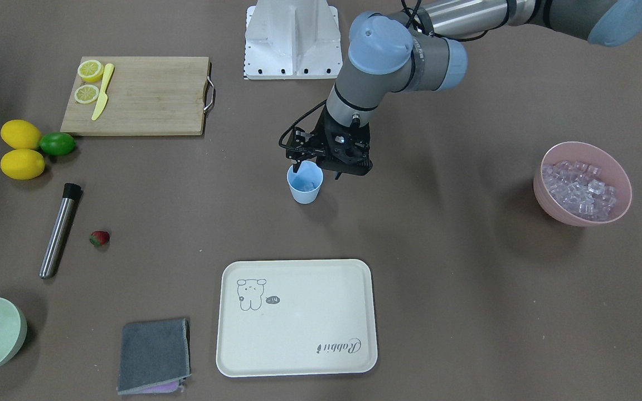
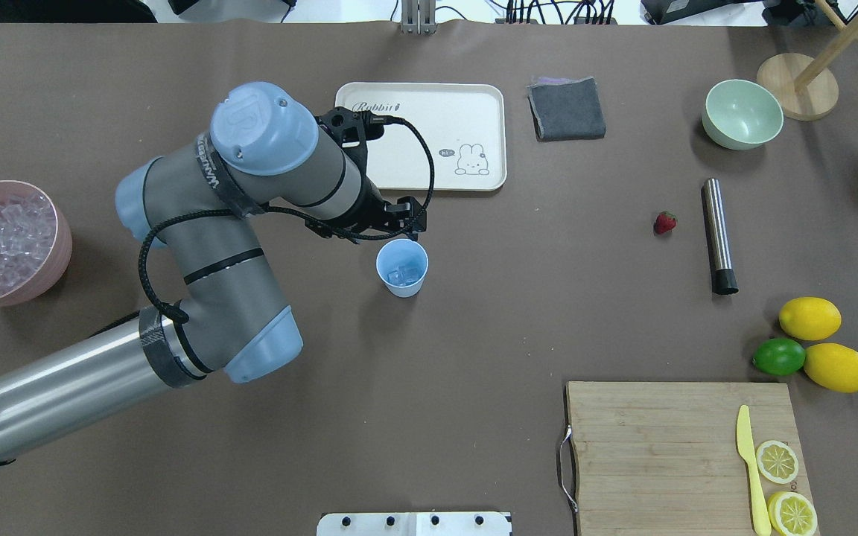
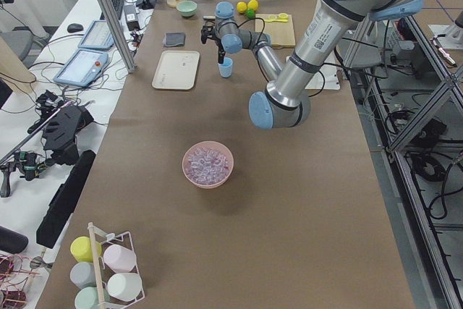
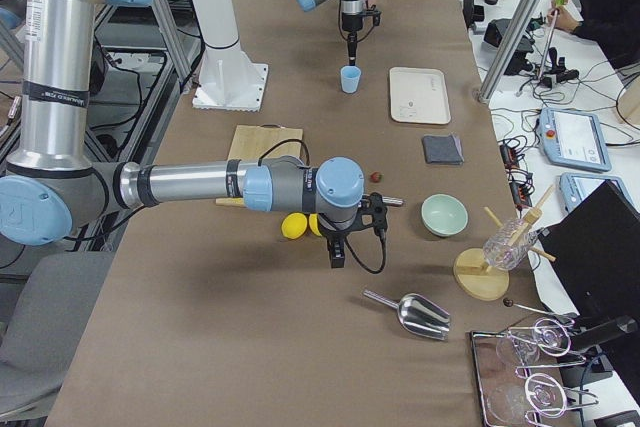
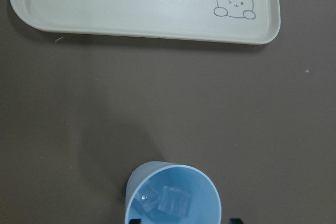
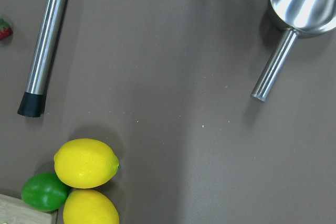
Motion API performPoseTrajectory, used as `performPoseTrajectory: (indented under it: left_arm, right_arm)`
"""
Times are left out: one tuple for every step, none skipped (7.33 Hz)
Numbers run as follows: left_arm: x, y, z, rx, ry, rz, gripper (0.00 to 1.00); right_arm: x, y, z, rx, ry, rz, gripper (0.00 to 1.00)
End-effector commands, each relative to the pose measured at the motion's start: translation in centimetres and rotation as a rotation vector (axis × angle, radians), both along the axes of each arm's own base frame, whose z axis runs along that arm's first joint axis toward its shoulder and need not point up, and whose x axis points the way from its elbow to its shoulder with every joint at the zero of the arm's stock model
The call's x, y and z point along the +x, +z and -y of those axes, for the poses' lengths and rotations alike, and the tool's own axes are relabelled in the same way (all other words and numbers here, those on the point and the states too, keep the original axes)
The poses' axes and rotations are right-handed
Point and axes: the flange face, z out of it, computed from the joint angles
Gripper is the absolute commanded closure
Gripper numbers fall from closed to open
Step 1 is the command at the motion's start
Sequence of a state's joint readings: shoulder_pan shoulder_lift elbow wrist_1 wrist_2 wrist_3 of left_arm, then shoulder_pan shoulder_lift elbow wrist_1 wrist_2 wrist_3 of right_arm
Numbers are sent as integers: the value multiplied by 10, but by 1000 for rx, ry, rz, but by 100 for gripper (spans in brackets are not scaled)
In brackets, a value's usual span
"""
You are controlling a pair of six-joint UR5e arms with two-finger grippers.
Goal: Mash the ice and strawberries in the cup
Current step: 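Carry the ice cube with the left gripper to the blue cup and release, then move the left gripper back to the pink ice bowl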
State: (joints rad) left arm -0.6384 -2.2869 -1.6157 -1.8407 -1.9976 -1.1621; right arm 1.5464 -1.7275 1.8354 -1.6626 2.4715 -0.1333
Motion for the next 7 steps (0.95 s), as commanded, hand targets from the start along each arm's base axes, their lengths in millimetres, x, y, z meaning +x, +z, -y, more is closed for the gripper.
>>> performPoseTrajectory:
  left_arm:
    - [-67,65,28,102,36,71,2]
    - [-93,93,42,158,50,115,2]
    - [-130,129,55,216,71,169,2]
    - [-172,168,61,270,111,214,2]
    - [-212,210,60,303,132,268,2]
    - [-245,243,57,336,155,317,2]
    - [-282,270,56,368,173,358,2]
  right_arm:
    - [-9,-9,8,11,-13,17,0]
    - [-19,-21,15,25,-29,68,0]
    - [-32,-34,27,27,-37,76,0]
    - [-45,-45,36,36,-57,78,0]
    - [-60,-58,47,55,-78,78,0]
    - [-73,-71,59,80,-101,79,0]
    - [-83,-81,66,90,-111,80,0]
